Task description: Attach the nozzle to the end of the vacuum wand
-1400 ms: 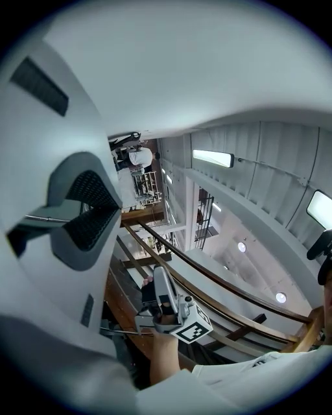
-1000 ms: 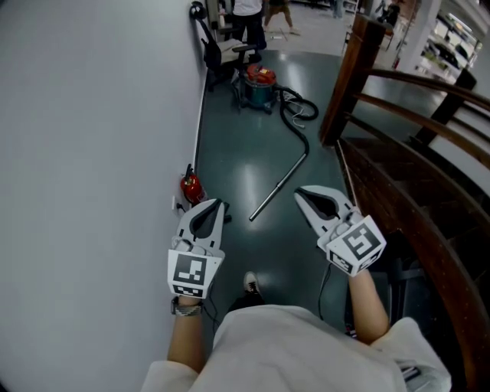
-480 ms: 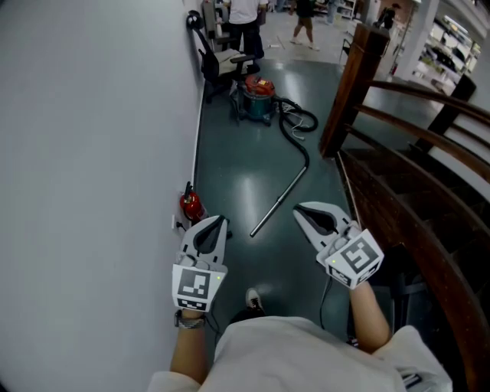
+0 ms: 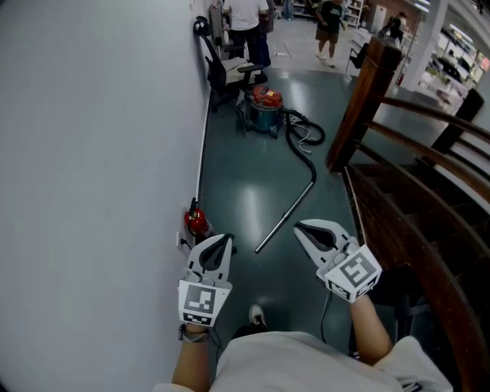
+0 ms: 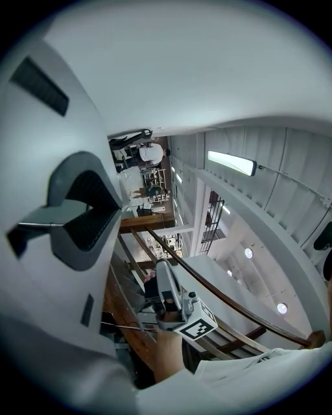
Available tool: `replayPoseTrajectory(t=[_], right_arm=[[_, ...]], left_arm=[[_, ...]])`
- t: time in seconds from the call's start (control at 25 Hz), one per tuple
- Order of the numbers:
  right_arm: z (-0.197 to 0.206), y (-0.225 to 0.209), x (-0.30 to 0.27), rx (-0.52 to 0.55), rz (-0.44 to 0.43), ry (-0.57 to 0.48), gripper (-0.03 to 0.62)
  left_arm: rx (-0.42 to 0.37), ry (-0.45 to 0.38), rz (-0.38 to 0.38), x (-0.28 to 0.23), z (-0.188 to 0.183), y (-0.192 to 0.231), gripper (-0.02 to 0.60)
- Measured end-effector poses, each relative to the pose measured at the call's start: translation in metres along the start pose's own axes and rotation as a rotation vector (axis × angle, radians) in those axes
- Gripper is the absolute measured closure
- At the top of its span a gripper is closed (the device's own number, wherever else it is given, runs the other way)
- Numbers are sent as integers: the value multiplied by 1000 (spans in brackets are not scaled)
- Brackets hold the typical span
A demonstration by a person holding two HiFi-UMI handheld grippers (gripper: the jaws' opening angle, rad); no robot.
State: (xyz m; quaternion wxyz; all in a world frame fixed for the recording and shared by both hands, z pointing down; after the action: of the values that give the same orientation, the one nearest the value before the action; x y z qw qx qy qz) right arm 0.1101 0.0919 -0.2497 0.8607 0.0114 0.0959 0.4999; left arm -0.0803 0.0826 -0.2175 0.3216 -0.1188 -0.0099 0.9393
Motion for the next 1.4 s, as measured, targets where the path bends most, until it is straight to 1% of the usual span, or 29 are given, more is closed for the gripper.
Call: replayPoseTrajectory(t=[0.48, 0.64, 0.88, 1.08, 1.24, 1.4], right_arm=[[8, 6, -57, 8, -8, 32, 566], [10, 7, -63, 3, 5, 43, 566], [15, 4, -82, 23, 9, 50, 565], [24, -1, -105, 36, -5, 52, 565], [32, -7, -124, 67, -15, 51, 566], [40, -15, -139, 60, -22, 48, 565]], left_arm=[[9, 18, 17, -11, 23, 53, 581], [6, 27, 37, -16, 27, 61, 581], [12, 48, 44, -25, 38, 77, 581], [8, 64, 33, -35, 47, 90, 581], [0, 78, 25, -44, 51, 99, 581], [-11, 95, 21, -52, 58, 107, 581]])
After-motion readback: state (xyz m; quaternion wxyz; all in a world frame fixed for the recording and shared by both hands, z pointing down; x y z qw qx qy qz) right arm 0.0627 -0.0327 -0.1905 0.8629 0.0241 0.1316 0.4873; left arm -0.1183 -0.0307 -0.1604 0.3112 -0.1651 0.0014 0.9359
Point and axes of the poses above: the fingertips, and each gripper's own axes: x backward along the fingers, y to its left, z out of its underside, the point moved 4 cm from there along x, backward along the fingers, and after that the axes turned 12 degrees about z, right-handed, at the moved point
